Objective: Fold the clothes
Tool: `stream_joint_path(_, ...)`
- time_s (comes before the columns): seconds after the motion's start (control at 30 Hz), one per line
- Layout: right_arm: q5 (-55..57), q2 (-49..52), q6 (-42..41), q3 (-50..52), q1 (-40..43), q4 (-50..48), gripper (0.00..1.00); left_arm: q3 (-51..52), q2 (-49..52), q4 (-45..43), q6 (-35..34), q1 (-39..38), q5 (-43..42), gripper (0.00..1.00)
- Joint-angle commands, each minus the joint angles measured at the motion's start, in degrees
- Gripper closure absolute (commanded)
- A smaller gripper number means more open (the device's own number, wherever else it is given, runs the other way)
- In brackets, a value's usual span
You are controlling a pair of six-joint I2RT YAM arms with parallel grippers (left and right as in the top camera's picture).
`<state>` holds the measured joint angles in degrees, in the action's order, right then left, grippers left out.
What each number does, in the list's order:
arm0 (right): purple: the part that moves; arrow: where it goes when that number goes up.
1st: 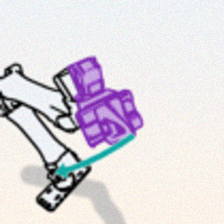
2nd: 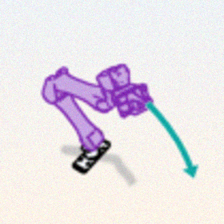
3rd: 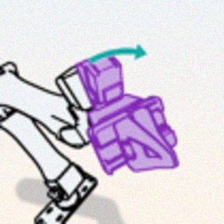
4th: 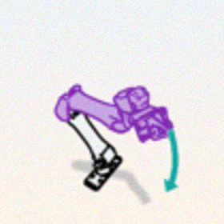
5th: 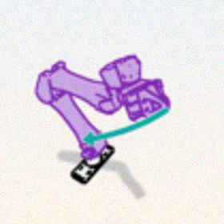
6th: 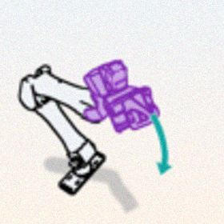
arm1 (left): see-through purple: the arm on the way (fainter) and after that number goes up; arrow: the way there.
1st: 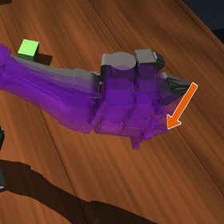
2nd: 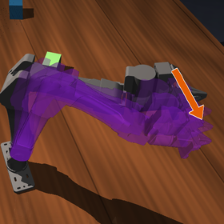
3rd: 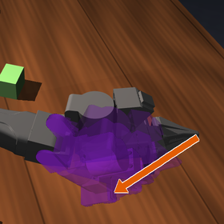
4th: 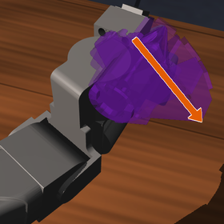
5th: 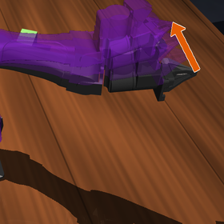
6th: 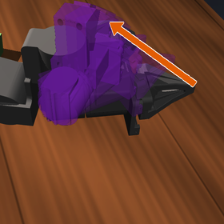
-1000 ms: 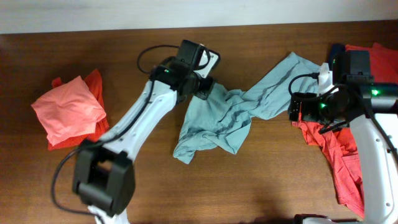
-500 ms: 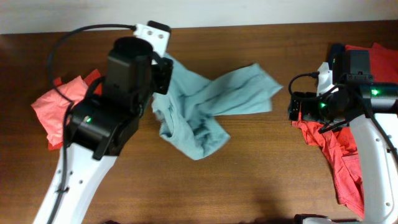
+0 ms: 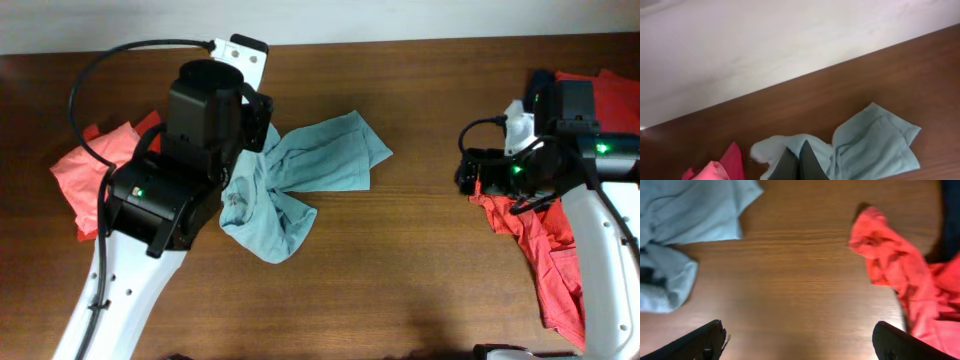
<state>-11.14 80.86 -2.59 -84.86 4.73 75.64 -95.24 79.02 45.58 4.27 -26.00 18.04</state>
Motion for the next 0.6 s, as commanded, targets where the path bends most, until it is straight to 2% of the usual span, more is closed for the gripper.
stream_joint_path(0.0, -6.45, 1.79, 3.43, 2.12, -2.47, -0.5, 0.01, -1.99, -0.28, -0.55, 1.84, 0.2, 2.99, 1.0)
stream_joint_path(0.13, -10.05, 4.7, 4.11, 6.75, -10.34, -5.05, 0.01, -1.99, -0.28, 0.0, 1.92, 0.2, 5.77, 1.0)
stream_joint_path(0.27, -10.05, 10.25, 4.09, 11.28, -21.11, -14.27, 0.01, -1.99, -0.28, 0.46, 1.92, 0.2, 6.21, 1.0)
stream_joint_path(0.57, -10.56, 26.91, 0.35, 12.17, -35.89, -31.89, 0.01, -1.99, -0.24, 0.66, 1.81, 0.2, 6.21, 1.0)
